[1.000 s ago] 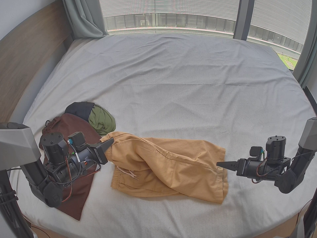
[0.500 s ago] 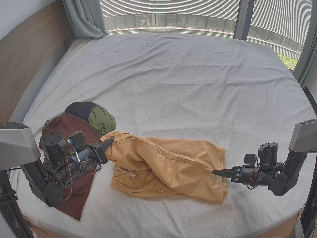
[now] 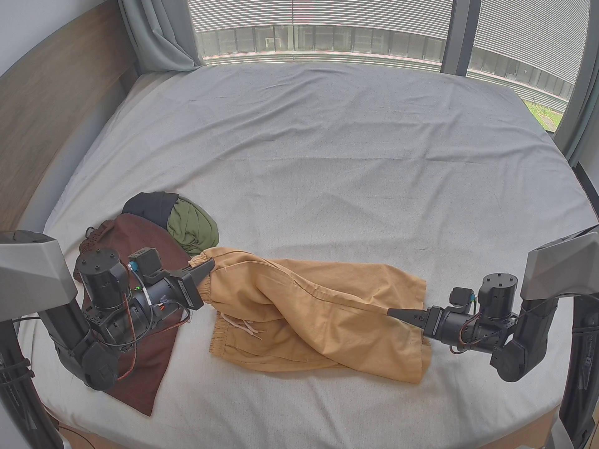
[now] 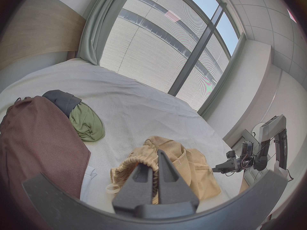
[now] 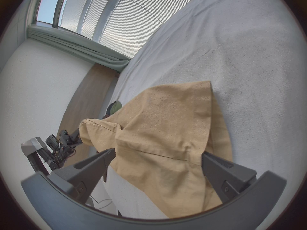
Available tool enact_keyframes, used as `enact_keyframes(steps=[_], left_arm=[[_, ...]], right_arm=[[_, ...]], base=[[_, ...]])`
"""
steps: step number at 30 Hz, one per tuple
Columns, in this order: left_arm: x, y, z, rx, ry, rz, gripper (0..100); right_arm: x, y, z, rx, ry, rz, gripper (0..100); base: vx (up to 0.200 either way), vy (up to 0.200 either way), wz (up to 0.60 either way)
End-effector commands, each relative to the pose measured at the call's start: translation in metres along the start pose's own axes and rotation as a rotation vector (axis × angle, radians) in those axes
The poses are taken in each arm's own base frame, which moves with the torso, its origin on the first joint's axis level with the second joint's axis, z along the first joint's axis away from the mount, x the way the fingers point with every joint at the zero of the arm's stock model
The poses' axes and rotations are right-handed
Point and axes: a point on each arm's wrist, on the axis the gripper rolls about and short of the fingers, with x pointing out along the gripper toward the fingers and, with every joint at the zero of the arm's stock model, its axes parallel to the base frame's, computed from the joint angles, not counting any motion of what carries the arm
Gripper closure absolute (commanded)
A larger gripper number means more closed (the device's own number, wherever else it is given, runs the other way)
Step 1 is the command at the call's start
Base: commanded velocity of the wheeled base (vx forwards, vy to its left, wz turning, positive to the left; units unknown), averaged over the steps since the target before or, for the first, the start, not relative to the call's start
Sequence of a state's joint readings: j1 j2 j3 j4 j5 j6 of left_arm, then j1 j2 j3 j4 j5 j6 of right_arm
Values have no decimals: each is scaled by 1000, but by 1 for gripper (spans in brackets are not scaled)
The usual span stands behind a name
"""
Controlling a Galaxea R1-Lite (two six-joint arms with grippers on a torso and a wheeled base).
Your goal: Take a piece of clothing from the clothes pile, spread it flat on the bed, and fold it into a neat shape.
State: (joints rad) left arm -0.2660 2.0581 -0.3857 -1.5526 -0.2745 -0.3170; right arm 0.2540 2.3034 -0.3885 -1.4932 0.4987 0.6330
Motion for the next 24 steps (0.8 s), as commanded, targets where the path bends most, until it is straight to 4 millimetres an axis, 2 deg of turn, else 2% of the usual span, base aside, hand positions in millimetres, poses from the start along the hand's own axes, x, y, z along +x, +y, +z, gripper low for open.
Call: enact_keyframes(steps=[1,17,18,24], left_arm=[[0,0,0,0,-3,-1,100],[1,1,-1,-2,2,3,100],[1,1,-1,-2,2,3,100],[1,5,-2,-4,3,14,100]], right_arm=[[8,-3,-19,46,52,2,0],[2,2,-9,33,16,17,0],[1,3,-8,32,10,17,100],[-3,3,-2,28,-12,17,100]], base=[[0,0,0],[0,0,0],[0,0,0],[0,0,0]])
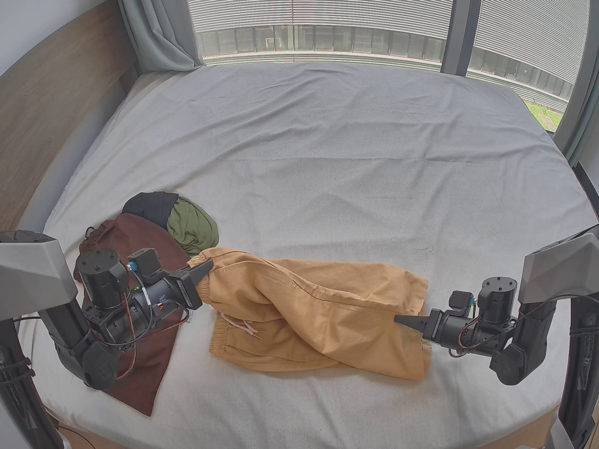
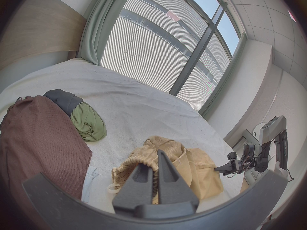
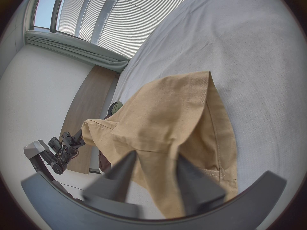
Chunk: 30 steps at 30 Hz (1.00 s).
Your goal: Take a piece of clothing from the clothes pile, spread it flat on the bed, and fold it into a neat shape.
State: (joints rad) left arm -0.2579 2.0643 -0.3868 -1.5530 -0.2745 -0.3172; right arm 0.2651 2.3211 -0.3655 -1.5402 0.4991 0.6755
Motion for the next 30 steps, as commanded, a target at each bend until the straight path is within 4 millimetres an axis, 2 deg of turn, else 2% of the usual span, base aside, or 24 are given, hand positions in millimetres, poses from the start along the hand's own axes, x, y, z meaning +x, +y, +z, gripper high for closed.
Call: enact_keyframes(steps=[1,6,10,18,30], left_arm=[[1,2,-1,-2,1,5,100],[1,2,-1,-2,1,5,100],[1,4,-3,-4,7,10,100],[3,20,-5,-14,10,58,100],[3,33,-8,-23,15,94,100]], right_arm=[[-3,3,4,-6,-15,6,100],[-4,4,5,-8,-19,8,100],[-12,15,13,-29,-50,32,100],[-38,31,18,-53,-21,127,100],[-48,28,25,-52,-28,149,100]], base=[[0,0,0],[0,0,0],[0,0,0],[0,0,0],[0,0,0]])
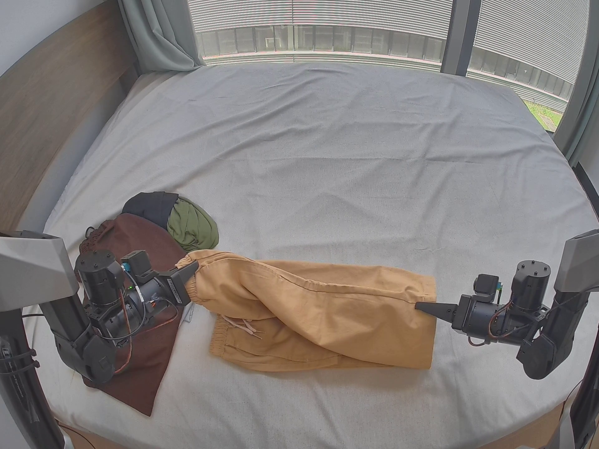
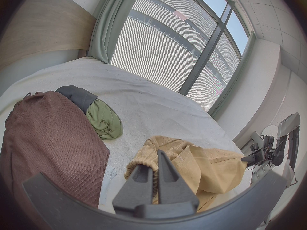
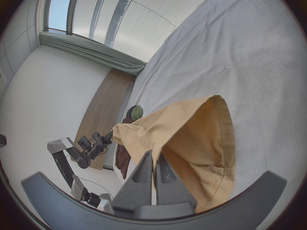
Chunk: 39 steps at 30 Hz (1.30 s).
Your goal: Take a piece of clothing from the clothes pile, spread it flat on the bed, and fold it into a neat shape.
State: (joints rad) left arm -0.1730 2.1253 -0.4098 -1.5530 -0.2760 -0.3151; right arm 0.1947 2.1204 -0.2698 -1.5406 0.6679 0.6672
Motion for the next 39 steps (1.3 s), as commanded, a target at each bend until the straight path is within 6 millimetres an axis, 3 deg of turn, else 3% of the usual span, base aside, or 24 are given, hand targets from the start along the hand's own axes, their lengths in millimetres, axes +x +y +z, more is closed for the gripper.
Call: enact_keyframes(steps=[1,8,9,22,39], left_arm=[[2,3,-4,-2,12,6,100],[2,3,-5,20,15,6,100],[2,2,-5,21,14,5,100],[2,0,-4,24,13,-1,100],[2,-1,-3,25,8,-4,100]], right_arm=[[-2,2,3,-8,-10,6,100],[1,2,0,-3,13,24,100],[2,2,1,-6,10,26,0],[20,10,-4,-20,46,75,0],[39,5,-8,-27,64,86,0]], base=[[0,0,0],[0,0,0],[0,0,0],[0,0,0],[0,0,0]])
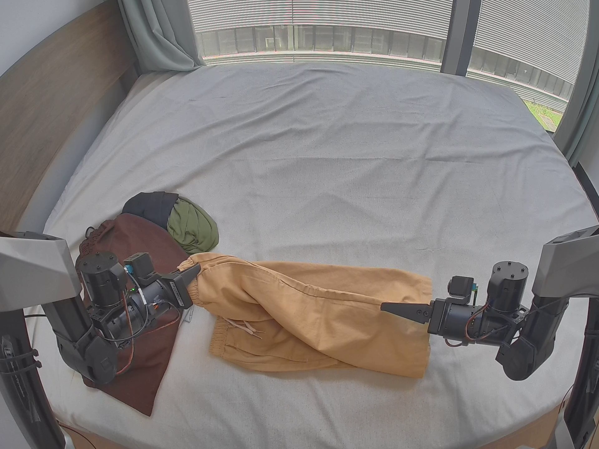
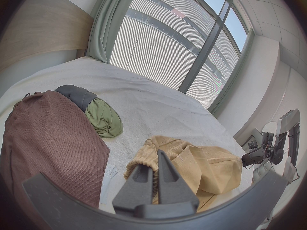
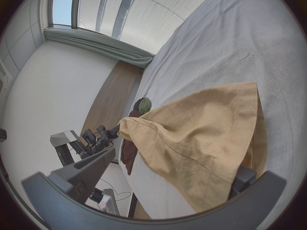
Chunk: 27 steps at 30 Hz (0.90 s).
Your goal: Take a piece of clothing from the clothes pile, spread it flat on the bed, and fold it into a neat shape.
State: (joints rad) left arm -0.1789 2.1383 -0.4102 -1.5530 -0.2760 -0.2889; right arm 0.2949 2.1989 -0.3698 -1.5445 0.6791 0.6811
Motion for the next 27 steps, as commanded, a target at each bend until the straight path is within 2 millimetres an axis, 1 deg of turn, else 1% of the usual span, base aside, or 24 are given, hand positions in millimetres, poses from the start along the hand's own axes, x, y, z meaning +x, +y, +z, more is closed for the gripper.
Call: enact_keyframes(steps=[1,3,4,15,19,21,23,25,27], left_arm=[[1,0,1,1,-7,-3,100],[1,0,1,1,-7,-3,100],[1,0,2,2,-8,-3,100],[3,-2,4,4,-19,-9,100],[6,-3,8,11,-41,-18,100],[6,-4,13,16,-56,-24,100],[5,-7,17,21,-70,-33,100],[4,-13,25,30,-96,-57,100],[3,-15,26,32,-101,-68,100]], right_arm=[[2,0,1,-3,-2,2,0],[1,0,1,-3,-2,2,0],[1,0,1,-4,-3,3,100],[1,1,6,-16,-21,9,100],[-2,9,12,-38,-42,26,100],[-5,17,17,-63,-58,43,100],[-6,22,19,-78,-68,54,100],[-10,28,24,-117,-86,66,100],[-10,29,25,-132,-90,68,100]], base=[[0,0,0],[0,0,0],[0,0,0],[0,0,0],[0,0,0],[0,0,0],[0,0,0],[0,0,0],[0,0,0]])
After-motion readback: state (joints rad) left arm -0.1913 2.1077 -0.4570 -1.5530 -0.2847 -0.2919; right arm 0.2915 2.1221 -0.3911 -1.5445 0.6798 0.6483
